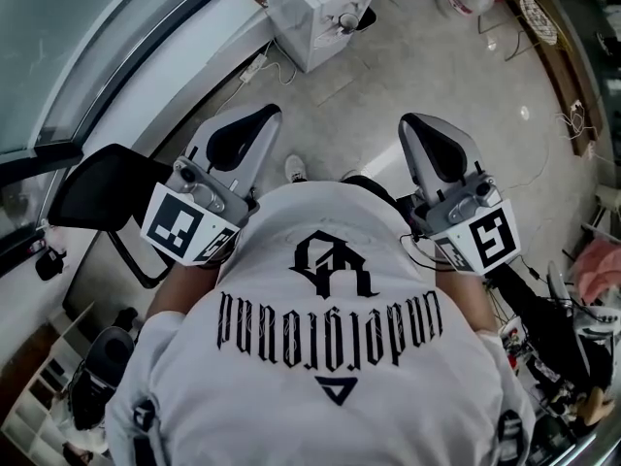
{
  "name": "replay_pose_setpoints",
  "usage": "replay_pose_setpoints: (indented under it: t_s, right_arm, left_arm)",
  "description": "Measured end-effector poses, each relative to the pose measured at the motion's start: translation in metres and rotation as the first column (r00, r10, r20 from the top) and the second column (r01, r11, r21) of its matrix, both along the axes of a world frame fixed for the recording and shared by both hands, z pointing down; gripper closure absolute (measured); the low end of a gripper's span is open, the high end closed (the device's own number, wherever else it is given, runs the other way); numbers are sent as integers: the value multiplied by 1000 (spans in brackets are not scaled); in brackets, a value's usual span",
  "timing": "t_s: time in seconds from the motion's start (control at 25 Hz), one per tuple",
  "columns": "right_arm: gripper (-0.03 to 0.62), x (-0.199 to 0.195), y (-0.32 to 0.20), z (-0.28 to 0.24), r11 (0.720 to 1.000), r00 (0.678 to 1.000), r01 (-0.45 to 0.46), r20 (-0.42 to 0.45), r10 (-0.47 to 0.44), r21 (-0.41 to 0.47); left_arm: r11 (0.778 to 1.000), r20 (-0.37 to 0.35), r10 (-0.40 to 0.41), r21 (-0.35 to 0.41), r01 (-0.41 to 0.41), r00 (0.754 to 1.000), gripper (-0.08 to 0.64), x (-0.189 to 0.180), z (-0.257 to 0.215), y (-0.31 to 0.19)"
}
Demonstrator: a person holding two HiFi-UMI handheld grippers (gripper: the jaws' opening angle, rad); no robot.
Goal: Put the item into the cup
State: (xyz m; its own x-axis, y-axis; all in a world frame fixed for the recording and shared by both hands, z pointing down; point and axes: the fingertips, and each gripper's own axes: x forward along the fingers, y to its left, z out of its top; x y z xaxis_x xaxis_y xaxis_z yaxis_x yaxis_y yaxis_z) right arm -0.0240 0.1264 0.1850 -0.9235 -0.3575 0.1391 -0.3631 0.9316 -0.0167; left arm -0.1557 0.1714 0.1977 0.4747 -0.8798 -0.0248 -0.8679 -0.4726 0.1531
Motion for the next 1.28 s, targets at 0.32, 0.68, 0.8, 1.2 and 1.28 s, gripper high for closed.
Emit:
replay_pose_setpoints:
  t_s: [0.32, 0.68, 0.8, 1.2, 1.28]
  right_arm:
    - [577, 43, 14, -3, 999, 1000, 13, -6, -13, 30]
    - [577, 130, 37, 7, 999, 999, 45, -10, -45, 15]
    - [577, 161, 44, 12, 998, 998, 55, -8, -55, 2]
    - [577, 225, 74, 25, 993, 993, 115, -11, -115, 18]
    - [577, 231, 77, 25, 993, 993, 115, -11, -115, 24]
  left_arm:
    - [1000, 10, 17, 19, -17, 1000, 545, 50, -11, 14]
    - [999, 9, 38, -24, -38, 999, 545, 143, -4, 26]
    - [999, 14, 37, -30, -36, 999, 545, 175, -2, 32]
    - [999, 37, 31, -37, -29, 999, 545, 249, 3, 53]
    - [999, 42, 34, -33, -33, 999, 545, 257, 1, 56]
